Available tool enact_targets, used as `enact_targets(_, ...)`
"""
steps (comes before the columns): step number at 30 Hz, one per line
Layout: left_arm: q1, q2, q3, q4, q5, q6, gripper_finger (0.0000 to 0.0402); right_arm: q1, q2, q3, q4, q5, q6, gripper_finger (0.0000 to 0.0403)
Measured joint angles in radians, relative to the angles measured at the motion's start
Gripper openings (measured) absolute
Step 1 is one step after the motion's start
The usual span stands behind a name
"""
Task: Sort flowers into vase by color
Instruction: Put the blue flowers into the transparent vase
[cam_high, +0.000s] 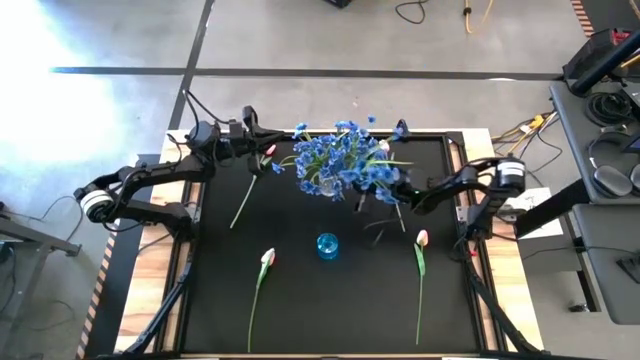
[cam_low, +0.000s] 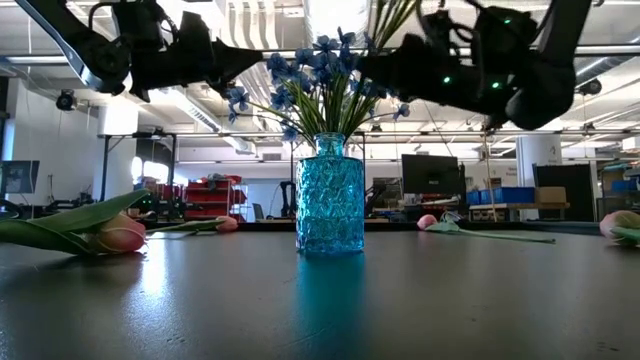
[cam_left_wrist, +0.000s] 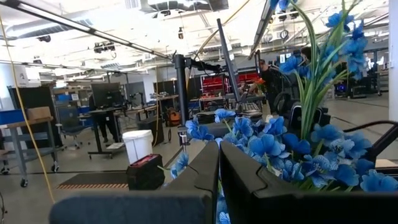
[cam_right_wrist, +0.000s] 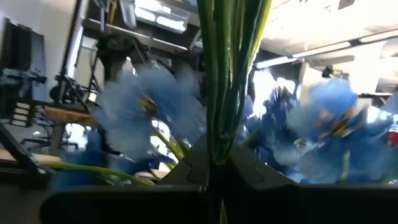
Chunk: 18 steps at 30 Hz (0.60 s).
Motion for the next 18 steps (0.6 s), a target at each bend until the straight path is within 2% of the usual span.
enact_targets(7, 0.0, 0.0, 0.0, -0.004, 0.0, 0.002, 0.0, 0.002, 0.084, 0.071, 0.001, 0.045, -0.052, 0.0012)
enact_targets(18, -0.002, 0.001, 0.0, -0.005, 0.002, 0.0, 0.0, 0.0, 0.133, 0.091, 0.002, 0.084, -0.122, 0.0012)
